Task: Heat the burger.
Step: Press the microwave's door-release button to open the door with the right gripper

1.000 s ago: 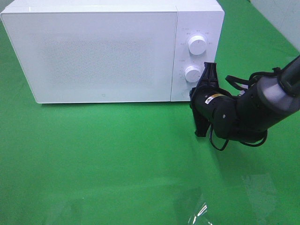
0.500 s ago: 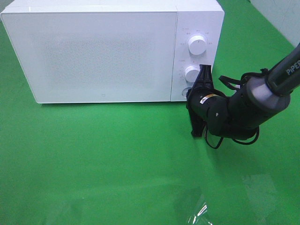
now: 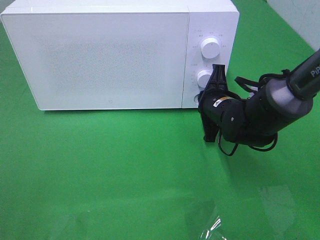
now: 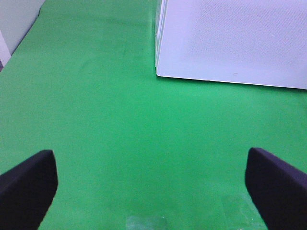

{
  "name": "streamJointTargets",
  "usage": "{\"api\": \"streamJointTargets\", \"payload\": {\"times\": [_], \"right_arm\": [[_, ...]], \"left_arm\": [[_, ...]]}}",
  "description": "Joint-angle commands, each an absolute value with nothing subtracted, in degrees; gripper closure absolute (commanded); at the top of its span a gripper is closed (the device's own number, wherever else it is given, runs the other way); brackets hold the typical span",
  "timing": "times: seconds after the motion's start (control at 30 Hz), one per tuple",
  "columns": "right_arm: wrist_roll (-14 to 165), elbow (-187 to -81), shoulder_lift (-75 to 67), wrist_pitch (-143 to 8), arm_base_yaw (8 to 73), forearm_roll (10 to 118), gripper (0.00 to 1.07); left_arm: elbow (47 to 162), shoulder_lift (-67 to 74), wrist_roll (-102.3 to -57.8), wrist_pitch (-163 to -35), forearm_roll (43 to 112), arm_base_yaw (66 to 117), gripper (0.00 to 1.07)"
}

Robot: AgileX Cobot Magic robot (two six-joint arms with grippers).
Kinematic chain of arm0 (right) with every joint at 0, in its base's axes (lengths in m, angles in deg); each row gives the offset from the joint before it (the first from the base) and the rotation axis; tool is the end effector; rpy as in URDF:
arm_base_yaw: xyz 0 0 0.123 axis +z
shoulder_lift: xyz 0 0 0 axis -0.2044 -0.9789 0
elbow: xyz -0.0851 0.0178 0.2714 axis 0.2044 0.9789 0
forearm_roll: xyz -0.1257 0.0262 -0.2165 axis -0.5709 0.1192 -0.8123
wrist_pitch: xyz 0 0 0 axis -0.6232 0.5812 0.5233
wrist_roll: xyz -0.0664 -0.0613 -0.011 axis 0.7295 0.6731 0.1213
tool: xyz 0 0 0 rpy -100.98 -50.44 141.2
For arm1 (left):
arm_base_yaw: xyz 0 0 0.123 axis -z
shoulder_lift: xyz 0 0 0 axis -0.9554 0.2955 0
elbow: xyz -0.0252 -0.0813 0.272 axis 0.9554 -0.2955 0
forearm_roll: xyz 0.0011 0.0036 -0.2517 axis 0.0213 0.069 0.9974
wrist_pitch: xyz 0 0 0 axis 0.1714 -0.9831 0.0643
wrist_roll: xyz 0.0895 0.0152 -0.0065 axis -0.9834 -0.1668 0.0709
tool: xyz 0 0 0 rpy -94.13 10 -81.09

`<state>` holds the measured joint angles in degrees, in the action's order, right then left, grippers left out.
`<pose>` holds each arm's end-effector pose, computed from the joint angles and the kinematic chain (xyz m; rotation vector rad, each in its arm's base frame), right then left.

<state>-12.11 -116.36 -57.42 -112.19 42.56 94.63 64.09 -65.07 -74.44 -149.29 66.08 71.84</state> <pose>0.3430 0.1638 0.0876 1.4940 1.5238 1.1347 -0.0083 -0.0044 0.2818 -0.0462 2.0317 -0.0740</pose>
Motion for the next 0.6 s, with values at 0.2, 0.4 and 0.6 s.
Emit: {"api": "streamJointTargets", "payload": {"times": [0.2, 0.4, 0.6], "right_arm": [[-11.25, -117.39, -57.53, -126.62, 41.99, 94.05, 1.07], [-11.36, -117.39, -59.02, -130.75, 41.99, 93.82, 1.07], [-10.56, -118.31, -59.02, -133.04, 41.99, 93.82, 1.07]], "left_arm": [[63.92, -65.41, -74.38, -148.89, 66.37, 71.73, 0.08], [63.92, -65.41, -74.38, -148.89, 66.37, 71.73, 0.08], [63.92, -65.41, -74.38, -148.89, 66.37, 71.73, 0.08]]}}
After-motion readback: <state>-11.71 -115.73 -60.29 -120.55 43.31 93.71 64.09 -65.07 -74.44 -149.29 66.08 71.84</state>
